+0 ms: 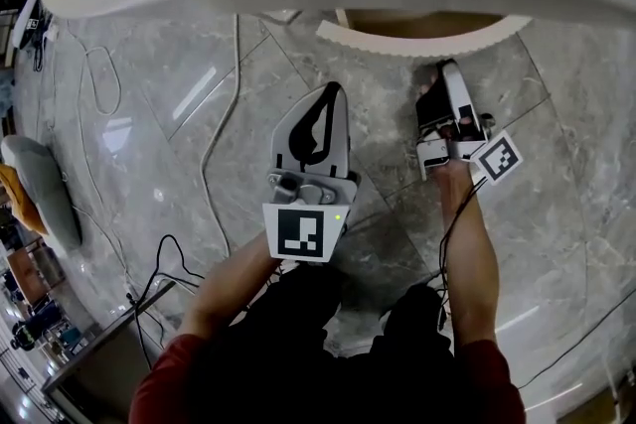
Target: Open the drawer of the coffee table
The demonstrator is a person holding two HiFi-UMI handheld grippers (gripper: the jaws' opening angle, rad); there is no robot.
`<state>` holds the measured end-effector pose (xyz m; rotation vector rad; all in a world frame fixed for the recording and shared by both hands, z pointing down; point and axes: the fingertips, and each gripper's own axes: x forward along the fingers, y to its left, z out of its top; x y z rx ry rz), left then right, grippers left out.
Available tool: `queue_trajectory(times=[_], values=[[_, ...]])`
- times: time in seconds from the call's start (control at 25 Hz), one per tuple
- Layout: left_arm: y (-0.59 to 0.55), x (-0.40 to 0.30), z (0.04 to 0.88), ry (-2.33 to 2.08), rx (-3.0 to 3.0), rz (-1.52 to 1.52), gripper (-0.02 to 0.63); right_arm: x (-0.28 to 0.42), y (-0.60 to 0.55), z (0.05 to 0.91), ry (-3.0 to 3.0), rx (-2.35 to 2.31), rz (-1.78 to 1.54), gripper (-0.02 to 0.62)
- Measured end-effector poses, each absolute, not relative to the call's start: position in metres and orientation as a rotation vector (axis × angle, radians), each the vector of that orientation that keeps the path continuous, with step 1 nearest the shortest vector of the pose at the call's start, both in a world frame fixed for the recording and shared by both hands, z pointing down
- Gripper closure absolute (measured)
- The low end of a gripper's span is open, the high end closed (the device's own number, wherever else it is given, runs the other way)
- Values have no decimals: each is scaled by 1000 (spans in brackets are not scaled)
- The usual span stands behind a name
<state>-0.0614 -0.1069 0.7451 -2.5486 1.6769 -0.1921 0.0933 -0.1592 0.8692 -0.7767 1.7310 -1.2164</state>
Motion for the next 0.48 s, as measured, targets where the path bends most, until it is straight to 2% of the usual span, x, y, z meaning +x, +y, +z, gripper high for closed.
queue_trajectory(times=[0.48], values=[[-76,-84,741,1815,-2518,-137,592,117,-59,866,1685,-813,-1244,316]])
